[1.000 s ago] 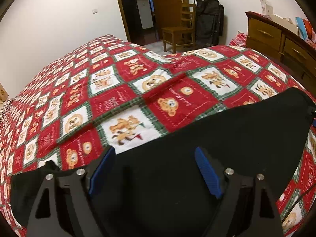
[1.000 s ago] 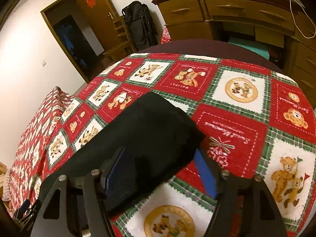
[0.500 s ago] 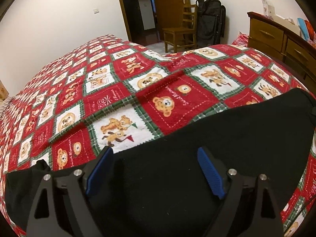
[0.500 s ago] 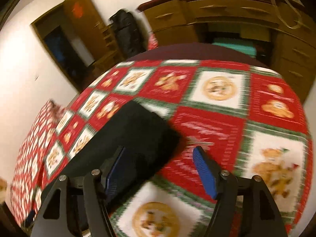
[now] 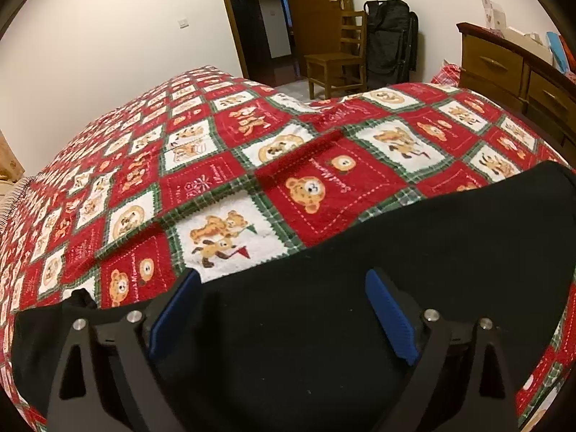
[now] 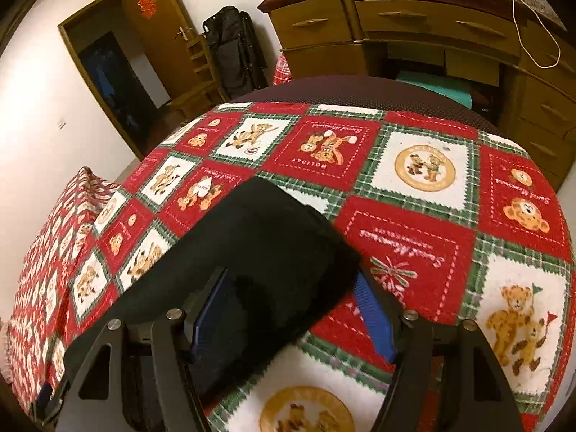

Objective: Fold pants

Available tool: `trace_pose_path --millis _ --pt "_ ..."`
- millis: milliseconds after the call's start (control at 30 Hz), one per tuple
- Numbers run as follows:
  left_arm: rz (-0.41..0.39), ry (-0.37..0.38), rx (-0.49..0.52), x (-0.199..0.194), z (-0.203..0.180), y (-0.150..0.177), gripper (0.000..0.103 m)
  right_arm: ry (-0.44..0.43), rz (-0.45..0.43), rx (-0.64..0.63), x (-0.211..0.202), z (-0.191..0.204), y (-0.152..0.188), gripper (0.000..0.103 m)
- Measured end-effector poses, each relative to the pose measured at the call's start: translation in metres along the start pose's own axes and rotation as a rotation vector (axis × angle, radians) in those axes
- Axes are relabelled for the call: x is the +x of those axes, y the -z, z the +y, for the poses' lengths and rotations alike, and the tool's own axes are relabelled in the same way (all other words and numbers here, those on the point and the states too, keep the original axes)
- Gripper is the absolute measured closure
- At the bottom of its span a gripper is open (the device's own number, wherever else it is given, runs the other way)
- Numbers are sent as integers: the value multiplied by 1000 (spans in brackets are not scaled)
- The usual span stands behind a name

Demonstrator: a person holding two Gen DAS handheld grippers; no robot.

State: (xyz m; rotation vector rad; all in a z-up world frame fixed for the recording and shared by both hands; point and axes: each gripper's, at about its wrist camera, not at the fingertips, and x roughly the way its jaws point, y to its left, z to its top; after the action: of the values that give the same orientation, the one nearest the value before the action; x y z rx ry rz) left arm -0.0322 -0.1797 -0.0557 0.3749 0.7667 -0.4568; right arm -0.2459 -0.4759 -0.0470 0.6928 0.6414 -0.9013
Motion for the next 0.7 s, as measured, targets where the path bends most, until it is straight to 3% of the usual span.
trace_pose_path --millis 133,167,200,267,367,467,700 --pt "1 -16 26 0 -3 -1 8 28 13 -46 6 12 -2 35" --pt "1 -19 30 0 -3 -1 8 34 16 -60 7 15 -2 39" --pt "2 -21 33 0 -3 -1 8 25 18 -68 7 16 -1 53" --pt "7 -18 31 1 -2 -1 8 24 24 -82 8 17 -1 68" --pt "23 -8 18 2 0 -1 8 23 28 -103 8 16 -1 74" --pt "37 2 8 2 1 -1 8 8 31 -102 8 14 -1 88" --pt "64 26 -11 3 6 -1 8 -68 25 -56 6 6 -1 94"
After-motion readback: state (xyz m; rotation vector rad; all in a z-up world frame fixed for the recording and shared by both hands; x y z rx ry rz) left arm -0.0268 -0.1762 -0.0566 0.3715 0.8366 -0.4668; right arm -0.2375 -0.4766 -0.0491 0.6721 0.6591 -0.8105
